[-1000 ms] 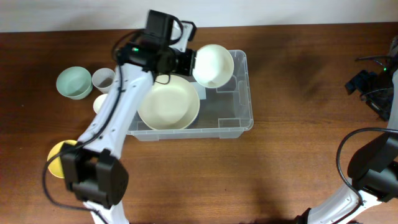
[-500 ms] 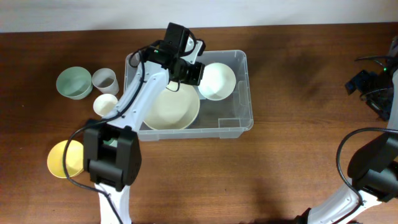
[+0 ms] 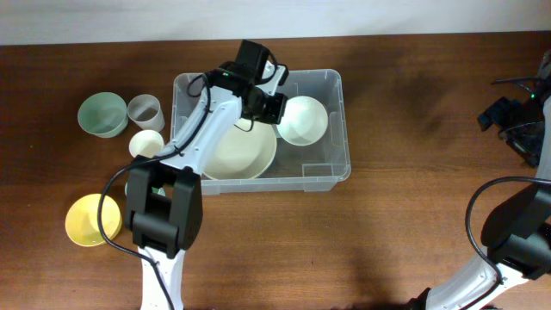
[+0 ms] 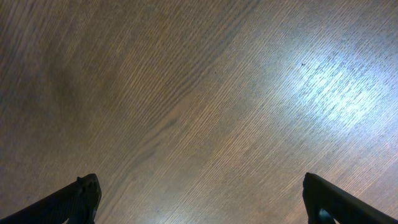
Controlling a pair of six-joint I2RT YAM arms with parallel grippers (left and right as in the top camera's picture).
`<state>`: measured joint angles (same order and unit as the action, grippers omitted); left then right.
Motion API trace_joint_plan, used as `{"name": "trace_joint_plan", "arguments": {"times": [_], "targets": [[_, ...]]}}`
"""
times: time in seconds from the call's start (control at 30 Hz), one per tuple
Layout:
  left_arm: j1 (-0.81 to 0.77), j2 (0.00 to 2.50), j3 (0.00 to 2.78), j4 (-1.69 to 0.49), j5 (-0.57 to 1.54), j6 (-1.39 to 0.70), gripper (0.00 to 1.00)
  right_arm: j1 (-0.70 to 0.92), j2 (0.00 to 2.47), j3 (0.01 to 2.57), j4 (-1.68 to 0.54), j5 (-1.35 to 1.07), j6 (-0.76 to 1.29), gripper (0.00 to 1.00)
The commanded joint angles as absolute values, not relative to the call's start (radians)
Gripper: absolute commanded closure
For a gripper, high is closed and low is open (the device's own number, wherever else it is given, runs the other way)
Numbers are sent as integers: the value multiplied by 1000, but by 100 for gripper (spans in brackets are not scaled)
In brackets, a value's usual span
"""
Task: Pack container
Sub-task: 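Release the white bowl in the container's right side and return left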
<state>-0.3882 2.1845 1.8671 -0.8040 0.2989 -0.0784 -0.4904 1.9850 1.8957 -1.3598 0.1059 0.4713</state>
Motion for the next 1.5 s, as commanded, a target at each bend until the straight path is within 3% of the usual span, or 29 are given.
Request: {"name": "trace_joint_plan", "arguments": {"times": [0.0,0.37,0.47,0.57,0.7,0.83,0.9,1.07,1.13,1.17,1.47], "targets": [[-435,2184,1864,-803,285,-51,98,-489,1985,1893,-1360,108,480,1],[-440,2184,1864,-803,212,-52,98,-489,1985,1893,-1360,108,480,1],[-433,2184,1864,-804,212,-52,82,-489,1985,1893,-1360,108,480,2],[-426,2184,1864,-803,212,-52,73,-489,1985,1893,-1360,108,480,1],[-416,2184,1864,-799,212,-52,70,-489,1985,1893,-1360,108,480,1],[-386,2183,1899,-809,211,-51,57,-489,1985,1893,-1360,108,480,1],[-345,2177,1967,-860,180,-52,48,-489,1985,1893,-1360,108,480,1],[-206,2135,2151,-1005,65,-52,41,-489,1985,1893,-1360,108,480,1],[-118,2107,2213,-1054,24,-53,16,-489,1985,1893,-1360,108,480,1],[-87,2098,2223,-1066,12,-58,14,-489,1985,1893,-1360,108,480,1],[260,2133,2218,-1144,-14,-189,13,-489,1985,1893,-1360,108,480,1]]}}
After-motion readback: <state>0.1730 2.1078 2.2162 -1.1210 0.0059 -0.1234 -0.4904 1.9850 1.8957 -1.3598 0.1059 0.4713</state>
